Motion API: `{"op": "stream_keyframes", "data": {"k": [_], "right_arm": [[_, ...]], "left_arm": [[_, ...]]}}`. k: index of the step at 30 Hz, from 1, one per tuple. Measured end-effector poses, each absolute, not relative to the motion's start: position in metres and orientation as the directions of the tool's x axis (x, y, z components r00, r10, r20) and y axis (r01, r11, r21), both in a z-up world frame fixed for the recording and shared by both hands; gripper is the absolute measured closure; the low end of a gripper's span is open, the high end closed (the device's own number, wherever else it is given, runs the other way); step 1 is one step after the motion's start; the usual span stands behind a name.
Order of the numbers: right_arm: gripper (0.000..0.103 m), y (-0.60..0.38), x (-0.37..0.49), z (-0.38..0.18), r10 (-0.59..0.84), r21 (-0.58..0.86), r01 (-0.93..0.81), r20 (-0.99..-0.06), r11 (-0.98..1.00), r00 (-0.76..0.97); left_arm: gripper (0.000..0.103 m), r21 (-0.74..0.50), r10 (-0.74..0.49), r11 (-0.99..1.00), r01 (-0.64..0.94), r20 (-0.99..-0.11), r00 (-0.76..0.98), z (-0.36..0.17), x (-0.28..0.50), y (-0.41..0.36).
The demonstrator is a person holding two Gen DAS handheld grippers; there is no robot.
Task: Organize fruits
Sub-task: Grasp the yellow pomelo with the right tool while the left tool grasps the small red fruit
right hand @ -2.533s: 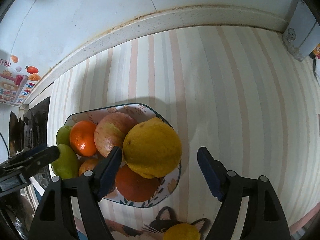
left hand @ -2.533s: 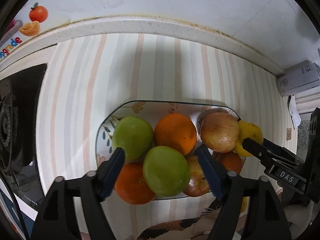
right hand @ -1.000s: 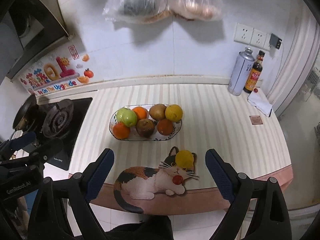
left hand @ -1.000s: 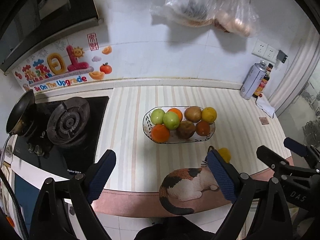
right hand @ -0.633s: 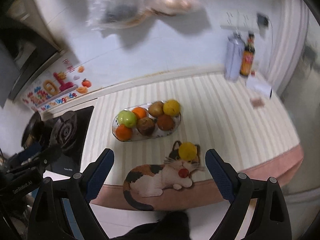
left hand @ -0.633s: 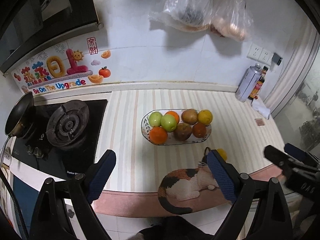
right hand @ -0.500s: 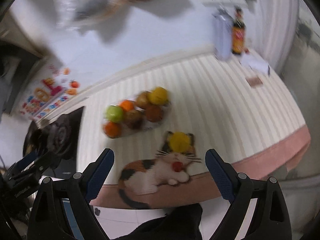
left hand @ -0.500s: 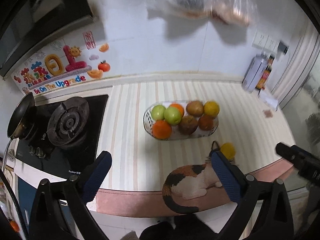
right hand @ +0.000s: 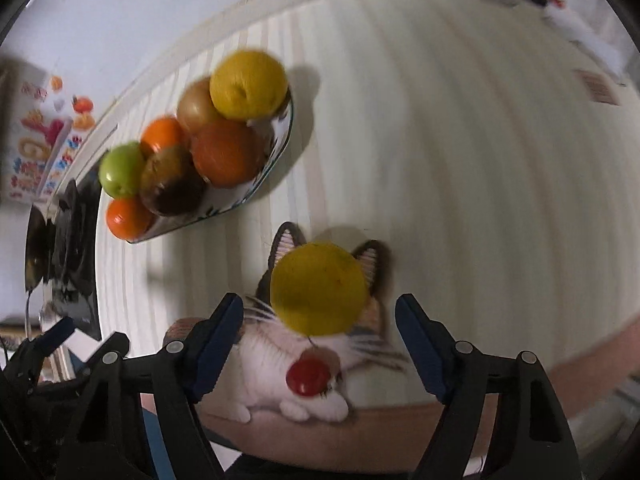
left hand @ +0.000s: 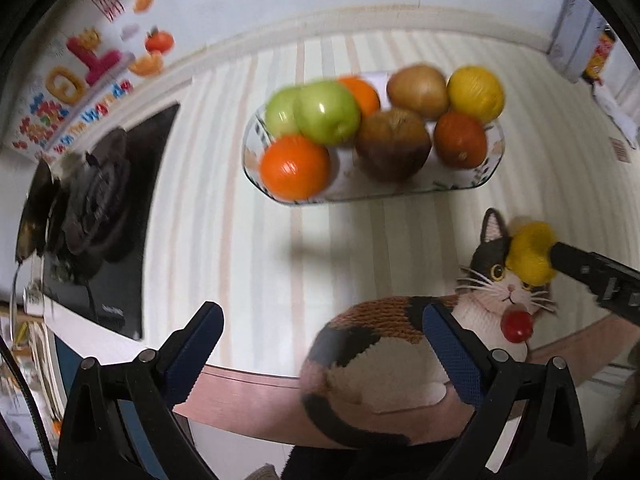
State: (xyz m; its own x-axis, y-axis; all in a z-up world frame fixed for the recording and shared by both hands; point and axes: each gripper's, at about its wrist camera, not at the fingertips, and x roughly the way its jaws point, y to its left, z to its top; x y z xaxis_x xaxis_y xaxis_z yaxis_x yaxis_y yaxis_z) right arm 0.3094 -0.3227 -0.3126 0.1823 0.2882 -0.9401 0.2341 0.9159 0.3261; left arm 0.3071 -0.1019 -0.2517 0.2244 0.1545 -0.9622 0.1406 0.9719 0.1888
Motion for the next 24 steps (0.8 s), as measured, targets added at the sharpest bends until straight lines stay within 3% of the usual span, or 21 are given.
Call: {"op": "stream_keyframes", "data": {"k": [2, 11, 17, 21, 24], "right_arm": [[0.04, -0.317, 0.319, -0.329, 0.297, 0.322, 0.203, -0.944, 0.925, 0.145], [0.041, -0.359, 0.301, -0.33, 0.287, 0.317, 0.209, -0.944, 0.925, 0.161], [0.041, -0.392, 0.275, -0.324, 0.25, 0.282, 0.241, -0.956, 0.929, 0.155], [0.041, -0.403, 0.264, -0.326, 0.243, 0.277, 0.255, -0.957, 0.926, 0.155], [0.041, -0.408, 0.256, -0.331, 0.245, 0.28, 0.27, -0.957, 0.921, 0.156]], "left_arm": [[0.001, 0.175, 0.149, 0.976, 0.128, -0.971, 0.189, -0.262, 0.311, -0.105], [0.001, 0.003, -0.003, 0.993, 0.115, -0.999, 0.05, -0.288, 0.303, -0.133], [0.004, -0.14, -0.131, 0.961, 0.24, -0.99, -0.054, -0.302, 0.289, -0.192], [0.026, -0.156, -0.137, 0.938, 0.311, -0.987, -0.084, -0.314, 0.28, -0.226], [0.049, -0.142, -0.113, 0.926, 0.351, -0.988, -0.101, -0.325, 0.273, -0.244]]}}
